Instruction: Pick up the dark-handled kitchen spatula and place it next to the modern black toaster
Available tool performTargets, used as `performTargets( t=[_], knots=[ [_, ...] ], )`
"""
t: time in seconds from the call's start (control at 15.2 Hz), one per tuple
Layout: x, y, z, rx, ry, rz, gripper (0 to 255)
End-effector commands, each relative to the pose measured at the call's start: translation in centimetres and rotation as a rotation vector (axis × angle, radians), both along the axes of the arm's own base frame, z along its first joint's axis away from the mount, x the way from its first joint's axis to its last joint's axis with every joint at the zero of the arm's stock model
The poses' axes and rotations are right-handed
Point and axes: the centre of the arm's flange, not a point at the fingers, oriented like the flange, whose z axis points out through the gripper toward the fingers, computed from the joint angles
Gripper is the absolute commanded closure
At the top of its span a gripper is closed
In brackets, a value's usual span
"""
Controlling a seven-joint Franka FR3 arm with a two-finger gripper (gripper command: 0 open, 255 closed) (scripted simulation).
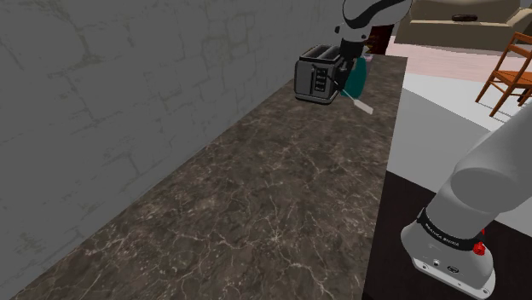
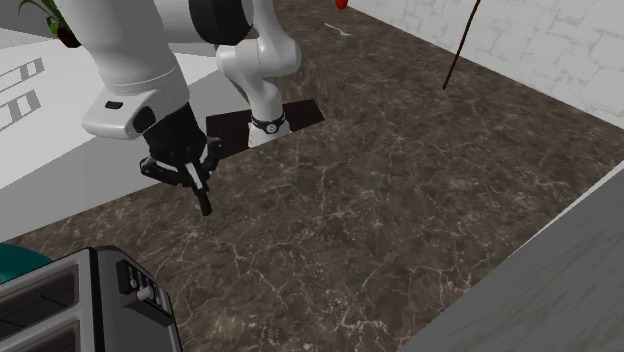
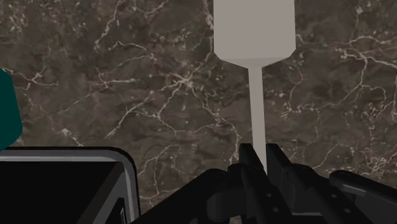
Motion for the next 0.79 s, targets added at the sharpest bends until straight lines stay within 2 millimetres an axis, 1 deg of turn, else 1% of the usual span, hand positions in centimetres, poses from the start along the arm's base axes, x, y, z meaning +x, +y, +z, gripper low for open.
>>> performTargets(
  t=[0.0, 0.73],
  knots=[
    [0.0, 0.0, -1.0, 0.000, -0.001, 0.000, 255],
    [0.0, 0.0, -6.8, 0.000, -0.001, 0.000, 255]
  ],
)
